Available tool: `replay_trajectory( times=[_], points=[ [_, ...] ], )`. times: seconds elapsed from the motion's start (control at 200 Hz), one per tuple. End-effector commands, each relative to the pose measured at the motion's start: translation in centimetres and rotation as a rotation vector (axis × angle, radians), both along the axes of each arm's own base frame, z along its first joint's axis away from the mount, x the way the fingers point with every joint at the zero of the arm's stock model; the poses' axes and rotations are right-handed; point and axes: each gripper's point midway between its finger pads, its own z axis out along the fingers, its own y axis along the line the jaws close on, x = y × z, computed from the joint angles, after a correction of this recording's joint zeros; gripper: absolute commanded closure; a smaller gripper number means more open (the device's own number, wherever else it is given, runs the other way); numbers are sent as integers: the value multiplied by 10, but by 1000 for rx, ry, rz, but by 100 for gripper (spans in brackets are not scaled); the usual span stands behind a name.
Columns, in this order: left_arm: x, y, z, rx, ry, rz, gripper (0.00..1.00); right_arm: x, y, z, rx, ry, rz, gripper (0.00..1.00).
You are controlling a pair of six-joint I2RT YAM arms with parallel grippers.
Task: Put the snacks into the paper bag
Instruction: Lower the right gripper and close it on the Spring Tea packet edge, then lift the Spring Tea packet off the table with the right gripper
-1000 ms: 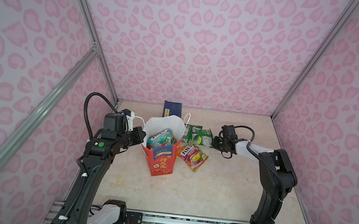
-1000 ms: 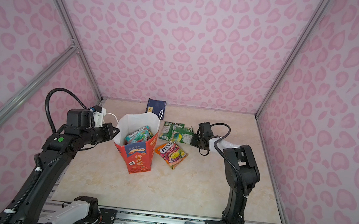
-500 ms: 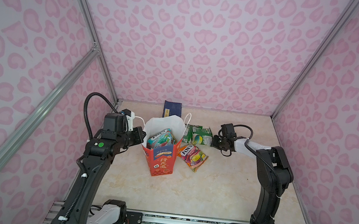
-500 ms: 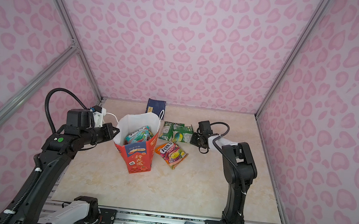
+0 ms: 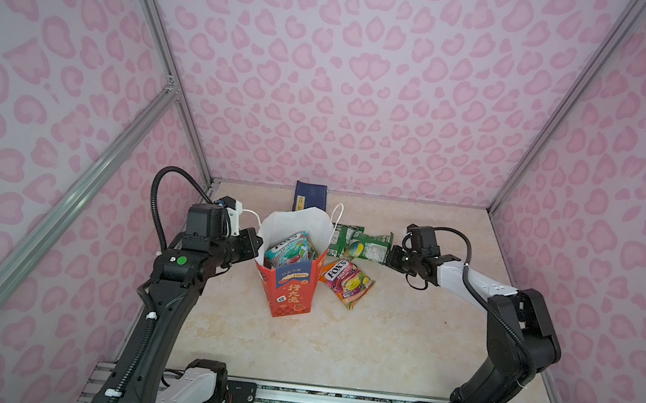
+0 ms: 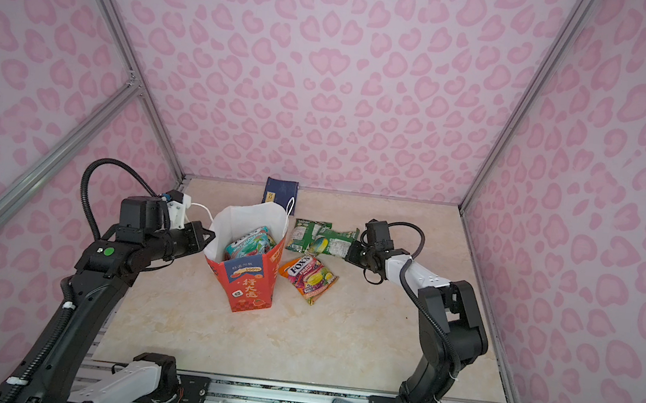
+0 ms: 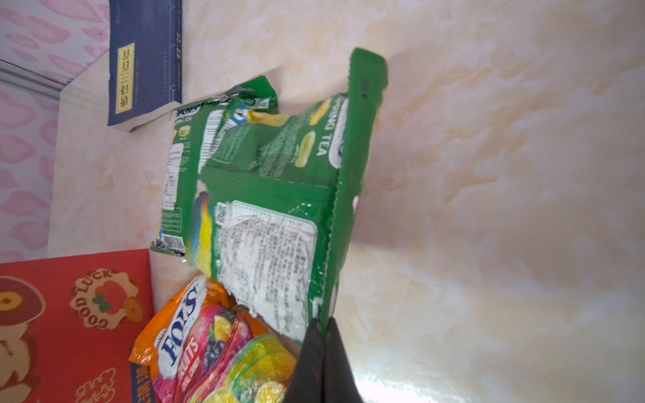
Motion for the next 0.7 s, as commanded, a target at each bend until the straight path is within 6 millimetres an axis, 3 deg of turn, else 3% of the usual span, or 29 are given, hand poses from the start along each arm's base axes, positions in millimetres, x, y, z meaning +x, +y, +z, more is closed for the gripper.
replay_trajectory(
  times=[0.0, 0.415, 0.695],
  points=[
    [8, -5, 17, -14, -86, -24, 95, -5, -1, 9, 5, -21, 3, 100],
    [8, -4, 18, -11, -89, -21, 95, -29, 2, 46, 4, -89, -5, 100],
    [6, -4, 21, -14, -101, -24, 94, -37, 6, 100, 6, -194, 4, 100]
  ],
)
